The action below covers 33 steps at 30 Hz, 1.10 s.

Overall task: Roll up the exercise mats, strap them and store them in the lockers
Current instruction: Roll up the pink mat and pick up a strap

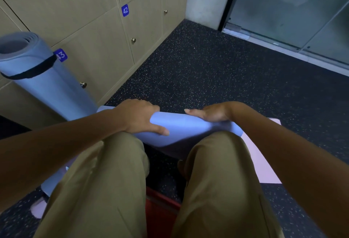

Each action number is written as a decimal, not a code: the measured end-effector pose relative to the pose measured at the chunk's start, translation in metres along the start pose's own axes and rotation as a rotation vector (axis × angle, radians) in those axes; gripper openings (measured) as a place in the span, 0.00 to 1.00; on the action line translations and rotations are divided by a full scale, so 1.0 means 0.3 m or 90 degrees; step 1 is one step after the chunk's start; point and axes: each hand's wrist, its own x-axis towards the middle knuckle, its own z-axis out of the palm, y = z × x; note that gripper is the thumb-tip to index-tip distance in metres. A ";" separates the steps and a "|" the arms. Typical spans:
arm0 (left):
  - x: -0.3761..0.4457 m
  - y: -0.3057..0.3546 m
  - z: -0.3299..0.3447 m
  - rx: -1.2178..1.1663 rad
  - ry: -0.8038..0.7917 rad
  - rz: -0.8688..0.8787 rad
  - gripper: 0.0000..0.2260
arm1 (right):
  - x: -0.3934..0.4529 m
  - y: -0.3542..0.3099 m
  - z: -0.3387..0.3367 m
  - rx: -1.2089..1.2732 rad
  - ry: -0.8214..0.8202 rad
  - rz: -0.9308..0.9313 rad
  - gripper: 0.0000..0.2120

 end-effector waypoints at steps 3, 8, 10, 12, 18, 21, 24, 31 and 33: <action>0.022 -0.005 0.006 -0.047 -0.024 -0.008 0.34 | 0.003 0.006 0.007 0.009 0.023 0.000 0.46; 0.068 -0.031 0.000 -0.033 0.001 -0.004 0.43 | 0.014 0.049 0.024 -0.014 0.137 -0.128 0.41; 0.086 -0.034 -0.023 -0.022 0.019 -0.014 0.45 | -0.001 0.059 0.019 -0.062 0.168 -0.138 0.36; 0.097 -0.032 -0.077 -0.021 0.037 -0.020 0.42 | -0.026 0.059 0.000 -0.080 0.218 -0.129 0.35; 0.052 -0.025 -0.299 -0.044 0.089 -0.016 0.38 | -0.133 0.042 -0.133 -0.086 0.352 -0.148 0.33; -0.018 -0.014 -0.417 -0.076 0.110 -0.014 0.32 | -0.237 0.012 -0.192 -0.103 0.392 -0.153 0.32; -0.098 0.023 -0.511 -0.063 0.156 -0.017 0.31 | -0.374 -0.017 -0.222 -0.131 0.438 -0.143 0.33; -0.333 0.166 -0.600 0.050 0.251 -0.014 0.33 | -0.710 -0.066 -0.117 -0.183 0.555 -0.123 0.35; -0.408 0.215 -0.586 0.075 0.264 -0.012 0.32 | -0.776 -0.074 -0.047 -0.196 0.577 -0.117 0.34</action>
